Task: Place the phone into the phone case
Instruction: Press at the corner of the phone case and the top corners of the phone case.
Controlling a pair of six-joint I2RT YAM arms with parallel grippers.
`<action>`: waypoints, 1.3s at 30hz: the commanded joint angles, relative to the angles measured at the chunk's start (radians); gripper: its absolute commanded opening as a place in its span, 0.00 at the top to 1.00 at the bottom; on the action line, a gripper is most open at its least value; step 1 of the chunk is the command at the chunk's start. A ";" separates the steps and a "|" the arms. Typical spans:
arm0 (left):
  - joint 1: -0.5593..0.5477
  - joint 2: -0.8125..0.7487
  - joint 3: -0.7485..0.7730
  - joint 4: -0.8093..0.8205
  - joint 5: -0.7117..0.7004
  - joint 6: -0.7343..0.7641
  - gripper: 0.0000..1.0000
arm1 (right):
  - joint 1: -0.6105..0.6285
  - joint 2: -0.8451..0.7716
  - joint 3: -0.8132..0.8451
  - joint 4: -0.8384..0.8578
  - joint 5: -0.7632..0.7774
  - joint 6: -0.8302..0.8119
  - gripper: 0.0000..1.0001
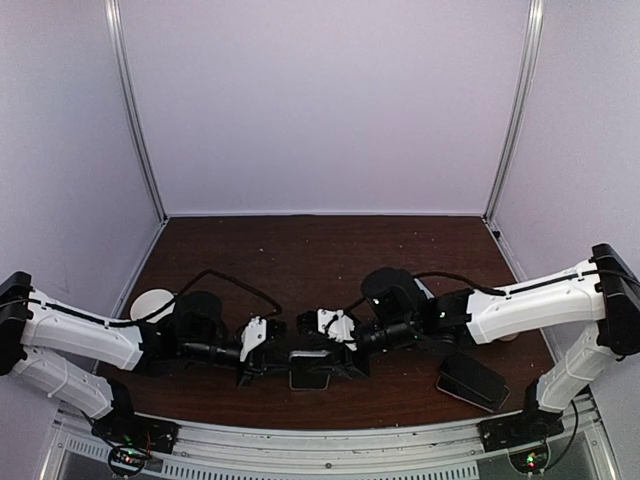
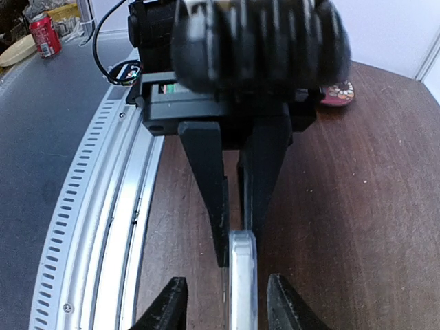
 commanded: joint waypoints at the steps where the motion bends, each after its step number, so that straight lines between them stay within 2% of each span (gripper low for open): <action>1: -0.002 -0.023 0.002 0.040 -0.001 0.002 1.00 | -0.042 -0.050 -0.134 0.123 -0.022 0.078 0.55; 5: -0.003 -0.024 -0.001 0.036 0.002 0.000 1.00 | -0.054 -0.049 -0.201 0.234 -0.019 0.130 0.60; 10: -0.003 -0.025 0.002 0.029 0.006 -0.001 1.00 | -0.056 -0.032 -0.208 0.274 -0.028 0.146 0.80; 13: -0.003 -0.030 0.002 0.032 0.010 -0.008 1.00 | -0.059 -0.025 -0.207 0.280 -0.047 0.145 0.87; 15: -0.003 -0.041 0.006 0.040 0.012 -0.027 1.00 | -0.059 -0.024 -0.205 0.286 -0.047 0.156 0.84; 16: -0.003 -0.048 0.018 0.040 0.012 -0.053 1.00 | -0.059 -0.025 -0.208 0.295 -0.038 0.165 0.73; 19: -0.003 -0.086 0.058 0.035 0.026 -0.166 1.00 | -0.060 -0.040 -0.235 0.350 -0.043 0.208 0.58; 23: -0.003 -0.144 0.040 0.112 0.068 -0.250 1.00 | -0.059 -0.035 -0.281 0.483 -0.086 0.306 0.57; 26: -0.004 -0.164 0.036 0.109 0.075 -0.248 1.00 | -0.059 -0.020 -0.292 0.537 -0.108 0.349 0.65; 30: -0.004 -0.169 0.039 0.096 0.080 -0.249 1.00 | -0.060 -0.022 -0.291 0.550 -0.130 0.361 0.82; 33: -0.003 -0.177 0.054 0.064 0.063 -0.257 1.00 | -0.062 -0.044 -0.275 0.514 -0.139 0.370 0.87; 34: -0.003 -0.185 0.061 0.046 0.040 -0.262 0.95 | -0.066 -0.054 -0.262 0.477 -0.135 0.375 0.88; 36: -0.003 -0.205 0.084 -0.025 -0.070 -0.284 0.51 | -0.077 -0.071 -0.225 0.391 -0.133 0.391 0.89; 37: -0.003 -0.221 0.104 -0.086 -0.153 -0.297 0.33 | -0.084 -0.077 -0.206 0.351 -0.128 0.407 0.89; 38: -0.002 -0.235 0.126 -0.157 -0.260 -0.308 0.22 | -0.094 -0.081 -0.181 0.312 -0.122 0.433 0.89; 39: -0.001 -0.250 0.158 -0.245 -0.366 -0.321 0.14 | -0.109 -0.078 -0.153 0.277 -0.115 0.467 0.90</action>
